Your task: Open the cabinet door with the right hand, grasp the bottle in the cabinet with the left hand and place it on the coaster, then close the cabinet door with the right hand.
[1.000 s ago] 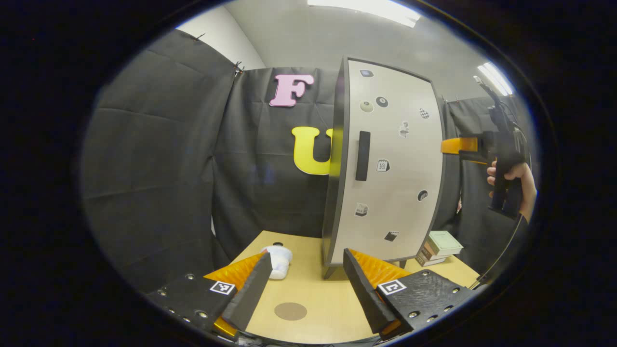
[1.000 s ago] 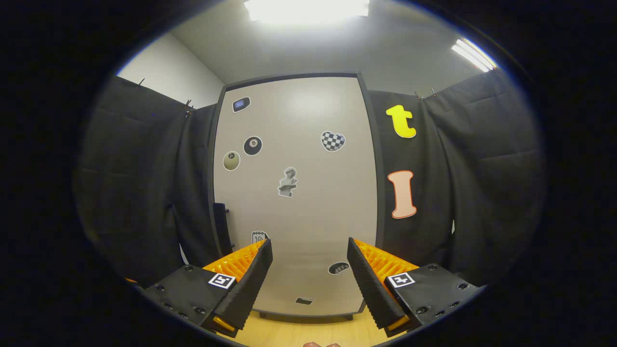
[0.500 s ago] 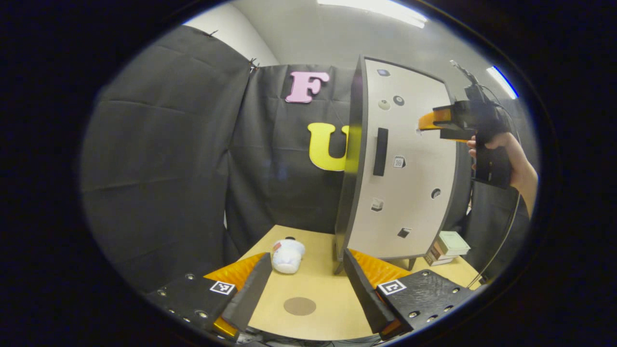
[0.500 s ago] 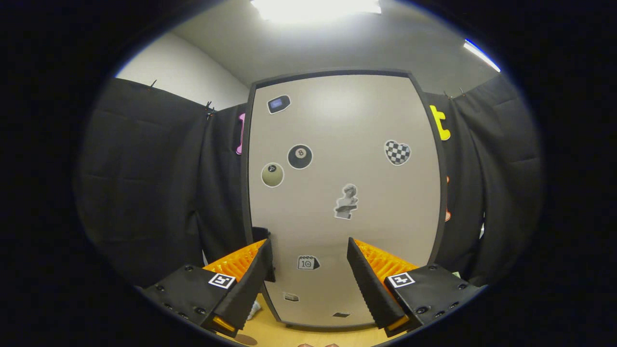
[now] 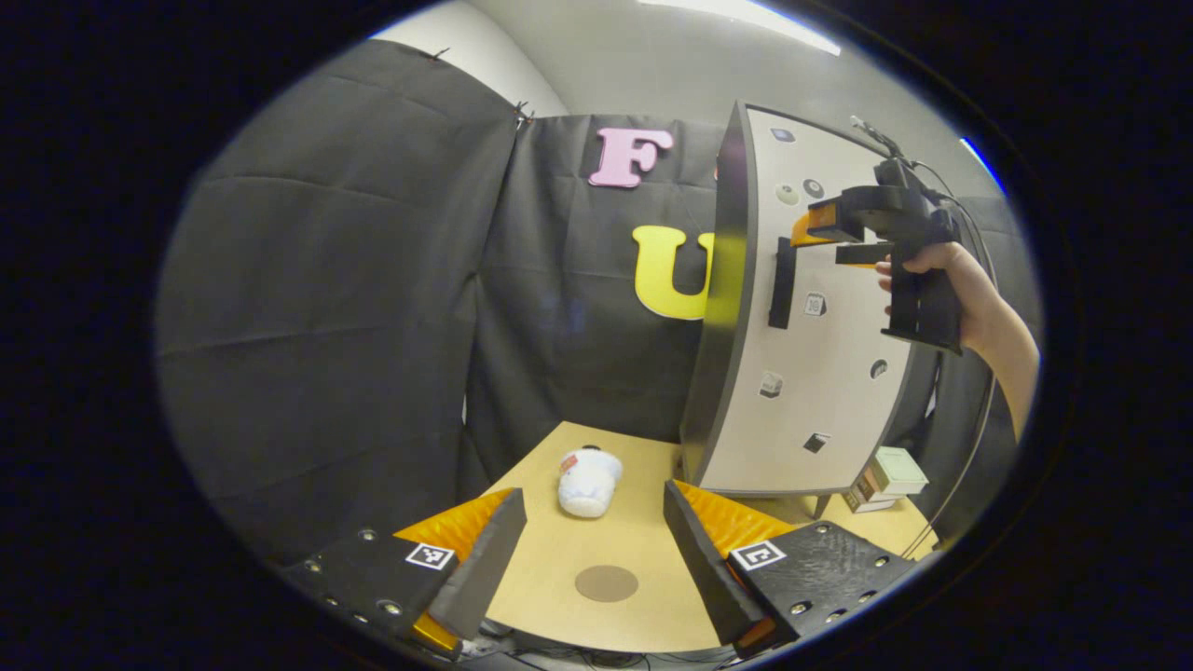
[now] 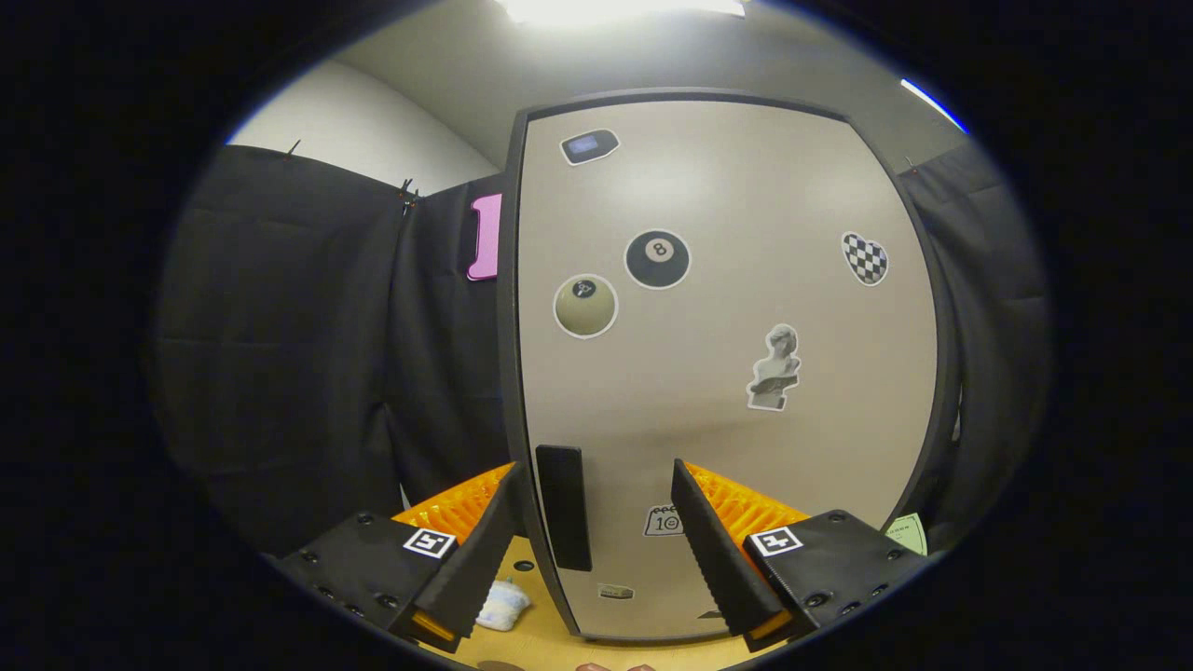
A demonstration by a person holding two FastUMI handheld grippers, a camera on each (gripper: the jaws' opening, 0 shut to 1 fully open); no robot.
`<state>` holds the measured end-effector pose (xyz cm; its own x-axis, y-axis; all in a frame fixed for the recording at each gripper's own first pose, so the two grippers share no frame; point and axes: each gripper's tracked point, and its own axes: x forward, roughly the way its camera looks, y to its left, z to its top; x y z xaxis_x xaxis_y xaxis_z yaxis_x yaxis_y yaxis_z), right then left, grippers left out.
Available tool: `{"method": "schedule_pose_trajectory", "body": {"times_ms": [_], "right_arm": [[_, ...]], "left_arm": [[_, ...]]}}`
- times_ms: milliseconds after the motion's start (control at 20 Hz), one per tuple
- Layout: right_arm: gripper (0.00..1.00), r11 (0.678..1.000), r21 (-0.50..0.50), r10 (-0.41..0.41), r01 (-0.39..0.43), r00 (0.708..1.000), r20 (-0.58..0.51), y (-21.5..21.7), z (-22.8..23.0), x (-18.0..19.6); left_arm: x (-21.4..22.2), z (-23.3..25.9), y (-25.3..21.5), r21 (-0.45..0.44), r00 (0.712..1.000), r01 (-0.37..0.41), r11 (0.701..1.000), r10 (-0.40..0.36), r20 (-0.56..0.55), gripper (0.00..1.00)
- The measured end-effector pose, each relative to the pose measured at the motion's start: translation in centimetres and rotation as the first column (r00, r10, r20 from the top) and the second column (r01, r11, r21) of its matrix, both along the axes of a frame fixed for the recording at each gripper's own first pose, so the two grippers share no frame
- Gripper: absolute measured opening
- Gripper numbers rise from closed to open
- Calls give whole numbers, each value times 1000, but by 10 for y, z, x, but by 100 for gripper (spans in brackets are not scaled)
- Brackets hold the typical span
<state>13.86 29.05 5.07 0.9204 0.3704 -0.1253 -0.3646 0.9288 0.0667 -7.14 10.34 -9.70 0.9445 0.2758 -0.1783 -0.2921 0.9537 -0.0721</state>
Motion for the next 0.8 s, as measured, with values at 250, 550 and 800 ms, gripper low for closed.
{"method": "schedule_pose_trajectory", "body": {"times_ms": [250,550,800], "right_arm": [[94,999,-26,-41,40,997,-62,18,-31,19],[92,995,-39,-96,92,988,-118,24,-57,30],[74,993,-48,-110,104,983,-145,30,-65,34]], "left_arm": [[2,-11,10,-20,1000,-23,1000,22,-22,91],[2,-17,14,-21,999,-35,999,34,-30,91],[1,-17,20,-25,999,-45,999,44,-31,91]]}}
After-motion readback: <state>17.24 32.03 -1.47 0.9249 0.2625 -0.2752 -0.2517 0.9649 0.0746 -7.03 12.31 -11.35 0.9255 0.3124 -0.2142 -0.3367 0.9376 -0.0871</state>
